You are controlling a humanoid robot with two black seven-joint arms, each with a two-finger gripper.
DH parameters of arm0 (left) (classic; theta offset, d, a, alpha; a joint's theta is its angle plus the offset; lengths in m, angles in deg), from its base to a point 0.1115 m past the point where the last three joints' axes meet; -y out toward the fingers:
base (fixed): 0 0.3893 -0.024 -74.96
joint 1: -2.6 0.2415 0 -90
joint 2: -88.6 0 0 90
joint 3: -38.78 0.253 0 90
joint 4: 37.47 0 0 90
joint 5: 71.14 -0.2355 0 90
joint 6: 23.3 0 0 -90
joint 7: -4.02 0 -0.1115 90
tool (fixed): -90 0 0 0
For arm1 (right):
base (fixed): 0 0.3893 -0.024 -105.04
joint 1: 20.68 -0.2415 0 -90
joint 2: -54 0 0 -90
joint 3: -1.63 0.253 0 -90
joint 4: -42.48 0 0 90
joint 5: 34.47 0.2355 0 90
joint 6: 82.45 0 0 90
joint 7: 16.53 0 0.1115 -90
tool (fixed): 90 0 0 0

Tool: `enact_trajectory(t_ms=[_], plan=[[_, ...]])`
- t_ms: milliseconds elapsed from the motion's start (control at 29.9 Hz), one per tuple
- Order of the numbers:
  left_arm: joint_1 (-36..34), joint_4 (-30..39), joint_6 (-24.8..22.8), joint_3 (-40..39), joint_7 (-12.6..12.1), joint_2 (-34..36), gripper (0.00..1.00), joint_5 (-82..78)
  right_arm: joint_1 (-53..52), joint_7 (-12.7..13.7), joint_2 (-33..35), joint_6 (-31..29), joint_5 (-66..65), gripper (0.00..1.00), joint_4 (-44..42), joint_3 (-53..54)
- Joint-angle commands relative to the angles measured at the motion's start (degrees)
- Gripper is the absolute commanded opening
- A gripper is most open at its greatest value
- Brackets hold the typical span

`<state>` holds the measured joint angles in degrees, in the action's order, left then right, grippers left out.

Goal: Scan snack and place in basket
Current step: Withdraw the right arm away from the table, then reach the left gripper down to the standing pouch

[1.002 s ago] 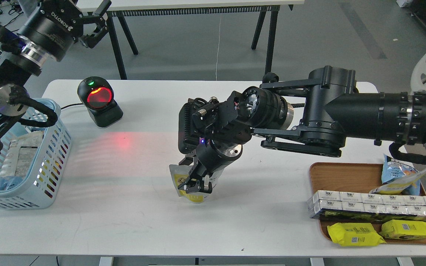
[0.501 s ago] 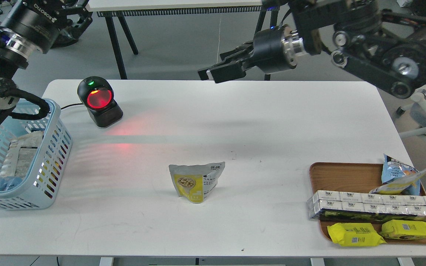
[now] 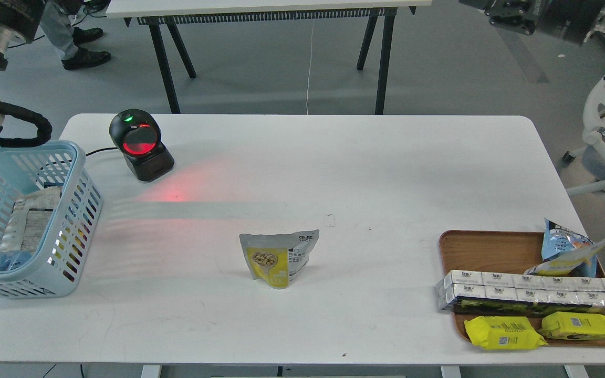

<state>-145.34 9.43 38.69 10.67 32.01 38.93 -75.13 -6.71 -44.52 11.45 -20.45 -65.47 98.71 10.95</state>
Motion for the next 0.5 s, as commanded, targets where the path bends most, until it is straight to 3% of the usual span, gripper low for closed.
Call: enact_trajectory(t_ms=[0, 200, 468], plan=[[-4.5, 0.1, 0.0, 6.0, 0.0, 3.3, 1.0, -7.4, 4.1, 0.0, 1.5, 0.0, 8.0, 0.99, 0.0, 0.3], [-16.7, 3.6, 0.0, 21.1, 0.0, 2.9, 1.0, -17.4, 8.2, 0.0, 2.0, 0.0, 16.5, 0.99, -0.5, 2.0], [-37.8, 17.5, 0.0, 54.0, 0.0, -4.7, 1.0, -43.8, 11.8, 0.0, 2.5, 0.0, 20.9, 0.98, -2.3, 2.5]])
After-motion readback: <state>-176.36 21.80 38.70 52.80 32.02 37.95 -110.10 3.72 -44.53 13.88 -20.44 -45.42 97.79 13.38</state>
